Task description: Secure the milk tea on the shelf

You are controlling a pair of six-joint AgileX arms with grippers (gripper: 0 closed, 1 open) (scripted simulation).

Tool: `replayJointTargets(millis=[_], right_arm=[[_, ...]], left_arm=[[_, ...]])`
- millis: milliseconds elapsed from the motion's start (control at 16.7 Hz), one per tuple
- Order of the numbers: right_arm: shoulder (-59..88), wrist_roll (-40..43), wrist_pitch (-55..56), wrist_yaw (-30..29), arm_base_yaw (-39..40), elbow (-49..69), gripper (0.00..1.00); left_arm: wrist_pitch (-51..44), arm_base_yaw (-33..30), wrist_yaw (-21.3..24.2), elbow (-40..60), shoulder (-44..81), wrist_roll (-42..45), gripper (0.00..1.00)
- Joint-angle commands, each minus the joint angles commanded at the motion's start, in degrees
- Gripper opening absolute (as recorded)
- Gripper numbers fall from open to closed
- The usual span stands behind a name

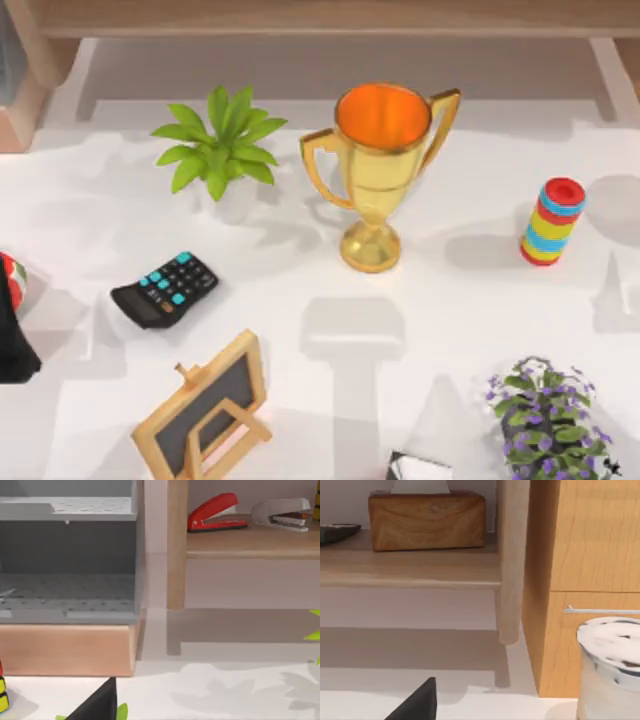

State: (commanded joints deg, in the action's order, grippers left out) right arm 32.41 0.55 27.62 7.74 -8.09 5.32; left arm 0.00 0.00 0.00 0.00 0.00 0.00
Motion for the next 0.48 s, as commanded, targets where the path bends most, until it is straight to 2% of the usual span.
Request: replayJointTargets(millis=[480], right_arm=[[48.5,1.3,36.9,9.5,-10.5,8.1,1.00]], left_arm=[[0.0,0.0,0.0,0.0,0.0,0.0,1.00]])
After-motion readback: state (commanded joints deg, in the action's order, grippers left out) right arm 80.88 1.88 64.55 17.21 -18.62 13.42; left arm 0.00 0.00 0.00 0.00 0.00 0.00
